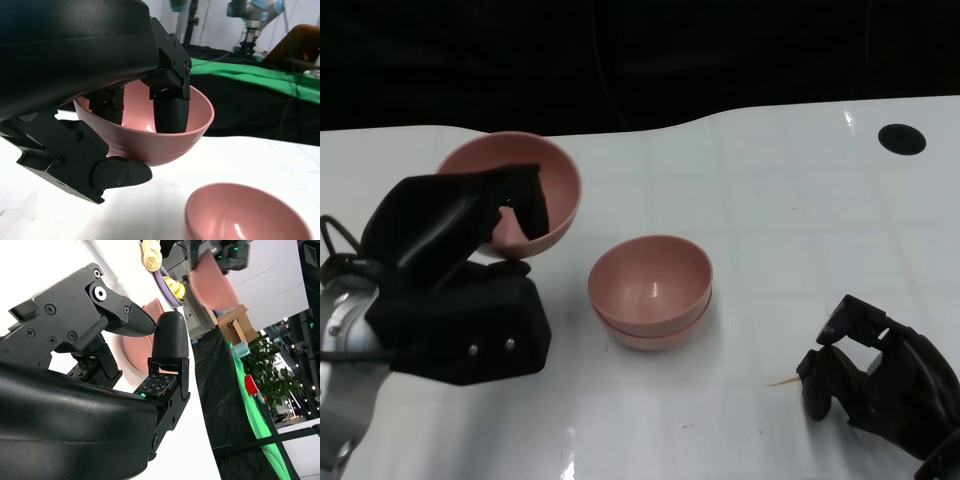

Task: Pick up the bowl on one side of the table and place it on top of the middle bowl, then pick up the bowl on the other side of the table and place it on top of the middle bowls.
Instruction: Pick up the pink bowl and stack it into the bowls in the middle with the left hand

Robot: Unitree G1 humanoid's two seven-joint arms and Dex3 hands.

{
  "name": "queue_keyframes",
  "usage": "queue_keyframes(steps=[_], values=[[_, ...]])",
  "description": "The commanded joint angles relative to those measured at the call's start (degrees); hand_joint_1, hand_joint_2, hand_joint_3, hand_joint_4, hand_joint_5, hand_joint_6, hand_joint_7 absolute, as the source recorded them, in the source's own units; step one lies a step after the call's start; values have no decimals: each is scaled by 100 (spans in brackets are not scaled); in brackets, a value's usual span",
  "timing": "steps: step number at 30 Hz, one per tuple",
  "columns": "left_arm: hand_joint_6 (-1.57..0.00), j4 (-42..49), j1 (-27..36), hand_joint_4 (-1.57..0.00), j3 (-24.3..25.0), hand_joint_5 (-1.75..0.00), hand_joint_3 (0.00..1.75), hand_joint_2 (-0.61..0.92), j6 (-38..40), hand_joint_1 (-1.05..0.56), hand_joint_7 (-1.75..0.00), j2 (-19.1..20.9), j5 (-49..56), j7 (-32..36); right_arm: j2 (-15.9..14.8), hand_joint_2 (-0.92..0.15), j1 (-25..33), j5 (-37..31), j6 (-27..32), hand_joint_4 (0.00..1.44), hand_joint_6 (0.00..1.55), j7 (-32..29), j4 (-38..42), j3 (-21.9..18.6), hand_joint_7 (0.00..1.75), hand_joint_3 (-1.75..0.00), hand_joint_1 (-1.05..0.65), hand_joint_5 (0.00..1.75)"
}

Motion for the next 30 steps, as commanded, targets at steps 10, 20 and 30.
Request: queue_keyframes(steps=[10, 20, 30], values=[[-55, -59, -764, -71, -473, -175, 83, 61, 148, -2, -175, -438, 115, -378, 22, -53, -19, -3, -113, 93, 89, -52, -5, -38, 133, -107, -9, 167], [-58, 112, -882, -73, -927, -175, 78, 60, 145, 0, -174, -833, 270, -361, 186, -51, 8, 14, -434, 93, 89, -200, 8, -101, 135, -112, -9, 170], [-57, 367, -850, -73, -1208, -175, 84, 59, 6, -2, -175, -1047, 399, -261, 254, -49, 32, 33, -567, 92, 87, -279, 11, -113, 141, -116, -10, 175]])
